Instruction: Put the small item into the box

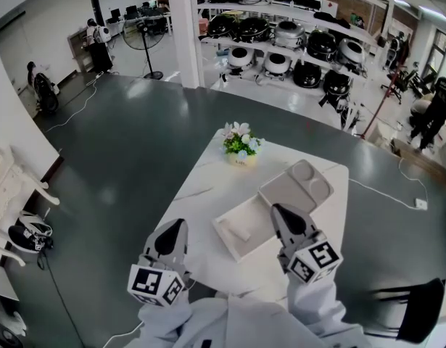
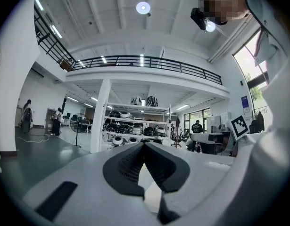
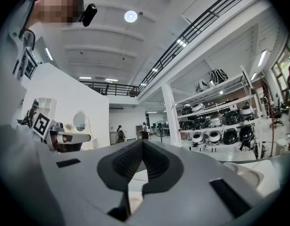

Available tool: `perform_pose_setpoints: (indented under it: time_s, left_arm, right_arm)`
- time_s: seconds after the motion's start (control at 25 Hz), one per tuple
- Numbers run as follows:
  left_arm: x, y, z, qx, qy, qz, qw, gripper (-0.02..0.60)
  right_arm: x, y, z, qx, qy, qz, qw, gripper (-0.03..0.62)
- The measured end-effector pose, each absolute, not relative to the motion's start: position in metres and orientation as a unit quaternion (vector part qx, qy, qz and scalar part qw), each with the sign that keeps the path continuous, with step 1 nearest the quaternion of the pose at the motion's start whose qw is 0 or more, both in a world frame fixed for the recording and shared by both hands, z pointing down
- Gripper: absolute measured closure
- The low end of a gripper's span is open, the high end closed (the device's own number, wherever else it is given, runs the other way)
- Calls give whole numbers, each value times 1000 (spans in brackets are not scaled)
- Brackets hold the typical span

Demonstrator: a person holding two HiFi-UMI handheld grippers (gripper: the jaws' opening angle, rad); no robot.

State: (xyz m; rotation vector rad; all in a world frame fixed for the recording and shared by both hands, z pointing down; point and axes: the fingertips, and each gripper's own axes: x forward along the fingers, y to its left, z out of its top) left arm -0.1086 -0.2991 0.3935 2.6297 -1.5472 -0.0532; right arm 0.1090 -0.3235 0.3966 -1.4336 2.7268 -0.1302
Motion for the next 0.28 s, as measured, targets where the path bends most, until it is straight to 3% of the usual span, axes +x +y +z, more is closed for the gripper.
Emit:
perform_pose_setpoints:
  time_s: [0.28]
  left_arm:
    - [-112,-298,394,860,-508,-16,48,583]
  right_arm:
    - [112,-323,397,-469,882,-43,29,603]
